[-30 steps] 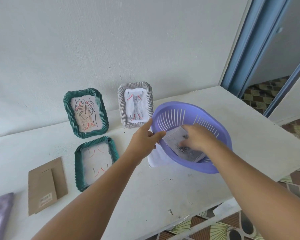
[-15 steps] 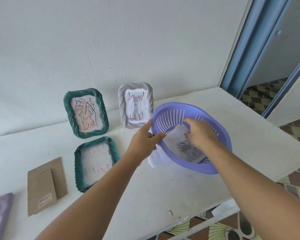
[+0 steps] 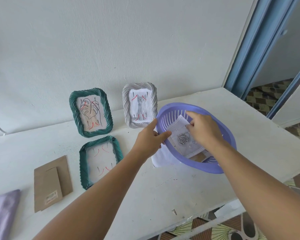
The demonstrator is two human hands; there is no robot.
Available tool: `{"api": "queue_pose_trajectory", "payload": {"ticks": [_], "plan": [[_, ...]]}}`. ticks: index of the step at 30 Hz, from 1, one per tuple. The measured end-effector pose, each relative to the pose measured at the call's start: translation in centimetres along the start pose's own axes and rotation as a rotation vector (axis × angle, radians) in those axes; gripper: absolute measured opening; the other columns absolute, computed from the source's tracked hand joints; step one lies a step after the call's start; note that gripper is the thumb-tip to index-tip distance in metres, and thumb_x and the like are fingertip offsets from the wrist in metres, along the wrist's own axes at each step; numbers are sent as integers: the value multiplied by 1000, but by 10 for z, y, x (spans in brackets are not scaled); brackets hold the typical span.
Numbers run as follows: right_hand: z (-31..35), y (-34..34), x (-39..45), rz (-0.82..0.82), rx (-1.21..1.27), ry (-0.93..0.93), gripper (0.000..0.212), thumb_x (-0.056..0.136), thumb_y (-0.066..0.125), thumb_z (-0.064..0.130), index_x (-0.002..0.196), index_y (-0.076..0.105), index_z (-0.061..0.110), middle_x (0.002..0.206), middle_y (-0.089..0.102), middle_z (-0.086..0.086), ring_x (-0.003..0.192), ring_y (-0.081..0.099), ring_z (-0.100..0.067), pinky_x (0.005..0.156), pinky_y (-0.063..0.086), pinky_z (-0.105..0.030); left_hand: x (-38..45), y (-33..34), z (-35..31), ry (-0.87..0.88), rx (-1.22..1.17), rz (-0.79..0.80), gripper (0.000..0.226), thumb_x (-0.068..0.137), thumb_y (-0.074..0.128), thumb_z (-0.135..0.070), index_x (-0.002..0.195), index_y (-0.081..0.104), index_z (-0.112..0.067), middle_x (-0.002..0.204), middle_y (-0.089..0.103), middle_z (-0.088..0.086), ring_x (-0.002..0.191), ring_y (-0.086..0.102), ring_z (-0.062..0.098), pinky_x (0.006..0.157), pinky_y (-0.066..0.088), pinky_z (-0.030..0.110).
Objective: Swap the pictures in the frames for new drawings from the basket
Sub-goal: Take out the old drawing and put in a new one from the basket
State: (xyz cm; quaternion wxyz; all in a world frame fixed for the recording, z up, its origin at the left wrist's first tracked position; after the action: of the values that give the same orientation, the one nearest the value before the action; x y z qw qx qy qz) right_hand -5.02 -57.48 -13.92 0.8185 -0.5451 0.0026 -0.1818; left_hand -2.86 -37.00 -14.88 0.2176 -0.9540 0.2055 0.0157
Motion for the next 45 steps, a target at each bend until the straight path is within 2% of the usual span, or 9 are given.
{"api": "queue_pose_trajectory", "payload": {"ticks": [3, 8, 13, 18, 26, 32, 40, 43, 45], "plan": [[14, -13, 1, -46, 43, -12, 56, 95, 60, 16, 148, 48, 26, 59, 51, 6, 71, 51, -20, 55, 35, -31, -3, -3, -3, 2, 76, -2, 77, 93, 68, -48, 157, 29, -31, 90, 73, 7, 72, 61, 14, 68, 51, 29], [60, -48, -10, -153, 153, -91, 61, 93, 60, 14, 151, 42, 22, 79, 72, 3, 86, 63, -25, 74, 54, -41, -9, -37, -11, 116, 174, -241, 83, 93, 58, -60, 160, 24, -25, 113, 64, -8, 109, 59, 15, 89, 48, 33], [129, -63, -25, -234, 258, -243, 70, 91, 66, 19, 153, 34, 24, 87, 73, 10, 81, 67, -21, 72, 55, -41, -31, -73, -22, 151, -176, -278, 61, 99, 55, -53, 152, 43, -26, 105, 72, -12, 72, 62, 7, 72, 49, 16], [188, -30, -39, -127, 285, -397, 80, 92, 69, 25, 157, 23, 30, 94, 74, 11, 86, 70, -20, 71, 55, -39, -49, -104, -13, 115, -374, -290, 40, 99, 54, -57, 119, 67, -25, 104, 77, -7, 67, 59, 14, 69, 42, 22], [220, 31, -47, -182, 340, -534, 67, 92, 61, 52, 152, 42, 29, 114, 63, 1, 107, 57, -26, 95, 46, -41, -66, -169, 51, -50, -502, -527, 40, 97, 66, -15, 135, 57, -22, 77, 64, -7, 53, 53, 2, 59, 47, 18], [225, 80, -44, 505, 810, -410, 58, 100, 62, 25, 147, 42, 51, 151, 44, 25, 137, 40, 9, 120, 33, -31, -75, -197, 87, -160, -408, -438, 50, 96, 68, -17, 144, 54, -19, 73, 60, -5, 54, 51, 6, 64, 46, 20], [226, 117, -51, 389, 897, -186, 42, 96, 66, 30, 133, 61, 48, 102, 73, 19, 80, 54, 9, 82, 43, -12, -97, -188, 106, -88, -113, -367, 78, 95, 71, -29, 152, 24, -55, 75, 50, 6, 67, 46, 13, 63, 39, 22], [223, 121, -56, 411, 768, -247, 47, 96, 67, 31, 140, 57, 42, 58, 50, 24, 61, 48, 8, 67, 36, -7, -97, -190, 118, -82, 15, -395, 68, 95, 69, -33, 149, 33, -55, 77, 54, 6, 66, 46, 10, 65, 39, 26], [217, 120, -54, 397, 704, -257, 48, 94, 69, 31, 140, 57, 41, 60, 42, 19, 61, 49, 6, 70, 35, -8, -98, -192, 121, -84, 95, -400, 61, 95, 69, -35, 147, 41, -52, 78, 61, 5, 62, 49, 4, 60, 40, 18]]}}
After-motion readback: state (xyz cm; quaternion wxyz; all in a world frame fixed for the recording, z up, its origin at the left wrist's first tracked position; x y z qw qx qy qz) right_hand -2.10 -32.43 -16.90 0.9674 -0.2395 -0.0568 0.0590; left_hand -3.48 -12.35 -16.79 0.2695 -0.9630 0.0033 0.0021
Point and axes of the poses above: each hand's wrist, its own x-axis towards the middle knuckle, its own y-axis out of the palm, z = x × y, the point moved 6 cm from there along x, towards the middle knuckle
